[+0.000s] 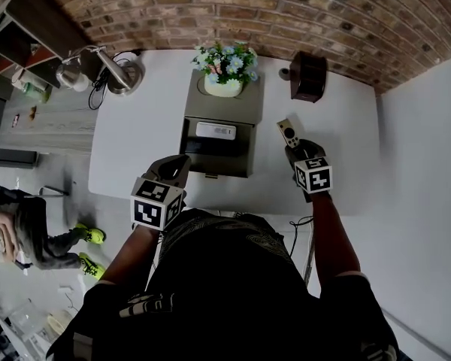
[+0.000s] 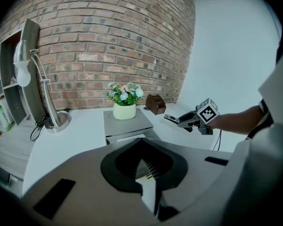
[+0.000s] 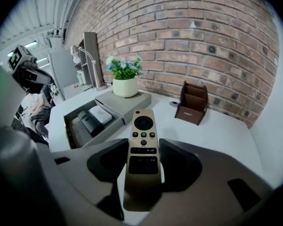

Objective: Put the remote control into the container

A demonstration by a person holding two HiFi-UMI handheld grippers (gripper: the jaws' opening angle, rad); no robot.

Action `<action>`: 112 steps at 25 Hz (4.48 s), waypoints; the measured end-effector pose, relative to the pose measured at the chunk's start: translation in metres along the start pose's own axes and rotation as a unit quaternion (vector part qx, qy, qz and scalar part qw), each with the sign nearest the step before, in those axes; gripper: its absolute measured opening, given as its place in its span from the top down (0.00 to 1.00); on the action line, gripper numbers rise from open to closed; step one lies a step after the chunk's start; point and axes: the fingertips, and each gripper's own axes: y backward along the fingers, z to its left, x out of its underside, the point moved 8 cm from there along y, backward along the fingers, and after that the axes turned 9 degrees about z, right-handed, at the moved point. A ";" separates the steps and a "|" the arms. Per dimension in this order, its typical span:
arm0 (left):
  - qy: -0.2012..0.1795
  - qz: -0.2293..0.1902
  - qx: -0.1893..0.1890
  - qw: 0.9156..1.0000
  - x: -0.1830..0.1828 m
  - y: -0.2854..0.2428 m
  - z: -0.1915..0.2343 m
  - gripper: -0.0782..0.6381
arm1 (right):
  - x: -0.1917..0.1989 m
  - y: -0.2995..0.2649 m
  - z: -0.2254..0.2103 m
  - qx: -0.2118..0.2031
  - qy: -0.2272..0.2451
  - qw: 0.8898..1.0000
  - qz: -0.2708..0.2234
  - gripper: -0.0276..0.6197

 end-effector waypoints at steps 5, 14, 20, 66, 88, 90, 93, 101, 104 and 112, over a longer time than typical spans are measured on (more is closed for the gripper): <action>0.006 0.000 -0.007 1.000 0.011 0.014 0.017 0.88 | -0.032 -0.001 0.063 -0.047 0.069 0.996 -0.016 0.64; 0.037 -0.013 -0.031 0.999 0.034 0.045 0.050 0.88 | -0.057 -0.032 0.183 -0.153 0.291 0.944 0.029 0.64; 0.068 -0.013 -0.057 0.996 0.058 0.068 0.072 0.88 | -0.059 -0.059 0.223 -0.194 0.380 0.900 0.086 0.64; -0.057 -0.056 0.090 0.993 0.045 0.084 0.078 0.88 | -0.076 0.083 0.267 -0.128 -0.131 0.967 -0.175 0.95; -0.039 -0.079 0.082 0.993 0.090 0.122 -0.011 0.88 | -0.017 0.162 0.305 -0.174 -0.099 0.952 -0.230 0.95; -0.033 -0.087 0.079 0.993 0.096 0.126 -0.033 0.88 | 0.004 0.175 0.304 -0.181 -0.097 0.952 -0.228 0.95; -0.034 -0.090 0.076 0.992 0.109 0.132 -0.067 0.88 | 0.041 0.191 0.301 -0.191 -0.101 0.950 -0.224 0.95; 0.070 -0.089 0.094 0.989 0.172 0.152 -0.124 0.88 | 0.117 0.226 0.291 -0.203 -0.119 0.944 -0.233 0.95; 0.057 -0.095 0.066 0.992 0.183 0.164 -0.139 0.88 | 0.135 0.236 0.294 -0.216 -0.118 0.940 -0.236 0.95; 0.021 -0.092 0.040 0.995 0.190 0.175 -0.161 0.88 | 0.157 0.247 0.305 -0.220 -0.105 0.942 -0.230 0.95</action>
